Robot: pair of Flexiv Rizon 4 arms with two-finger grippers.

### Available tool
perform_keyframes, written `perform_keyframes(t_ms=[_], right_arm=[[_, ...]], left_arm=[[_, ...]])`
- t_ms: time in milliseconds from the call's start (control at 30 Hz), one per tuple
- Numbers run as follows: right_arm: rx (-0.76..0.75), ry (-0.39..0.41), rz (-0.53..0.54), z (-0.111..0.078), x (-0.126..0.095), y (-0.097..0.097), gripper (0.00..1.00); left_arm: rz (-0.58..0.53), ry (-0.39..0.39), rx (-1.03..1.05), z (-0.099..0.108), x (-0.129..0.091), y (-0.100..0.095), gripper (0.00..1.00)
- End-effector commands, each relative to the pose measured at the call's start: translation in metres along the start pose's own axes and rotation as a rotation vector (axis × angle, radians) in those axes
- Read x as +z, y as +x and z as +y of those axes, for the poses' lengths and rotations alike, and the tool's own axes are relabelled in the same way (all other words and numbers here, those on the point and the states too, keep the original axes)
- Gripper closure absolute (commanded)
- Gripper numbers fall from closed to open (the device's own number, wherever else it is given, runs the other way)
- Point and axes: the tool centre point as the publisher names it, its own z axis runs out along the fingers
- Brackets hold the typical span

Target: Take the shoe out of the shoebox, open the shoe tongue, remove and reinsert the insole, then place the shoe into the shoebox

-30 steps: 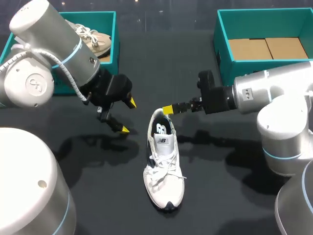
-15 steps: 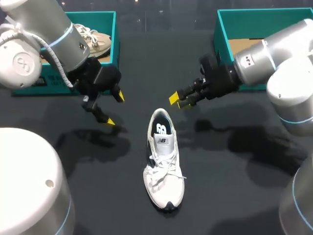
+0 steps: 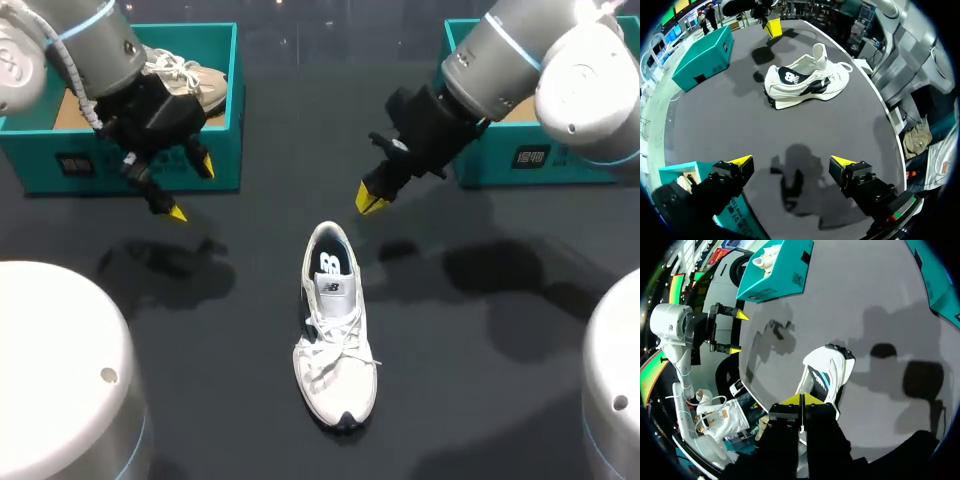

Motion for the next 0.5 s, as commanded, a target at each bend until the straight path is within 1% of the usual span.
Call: perform_keyframes(t_ms=[33, 467, 500], right_arm=[[0.086, 0.030, -0.239, 0.0009, 0.0015, 0.0105, 1.00], [0.086, 0.030, -0.239, 0.0009, 0.0015, 0.0105, 1.00], [0.095, 0.021, -0.257, 0.0014, 0.0098, 0.0129, 1.00]], left_arm=[[0.022, -0.001, 0.002, 0.0032, -0.0119, -0.0046, 0.00], [0.022, -0.001, 0.002, 0.0032, -0.0119, -0.0046, 0.00], [0.033, -0.014, 0.028, 0.0071, -0.0137, -0.0062, 0.00]])
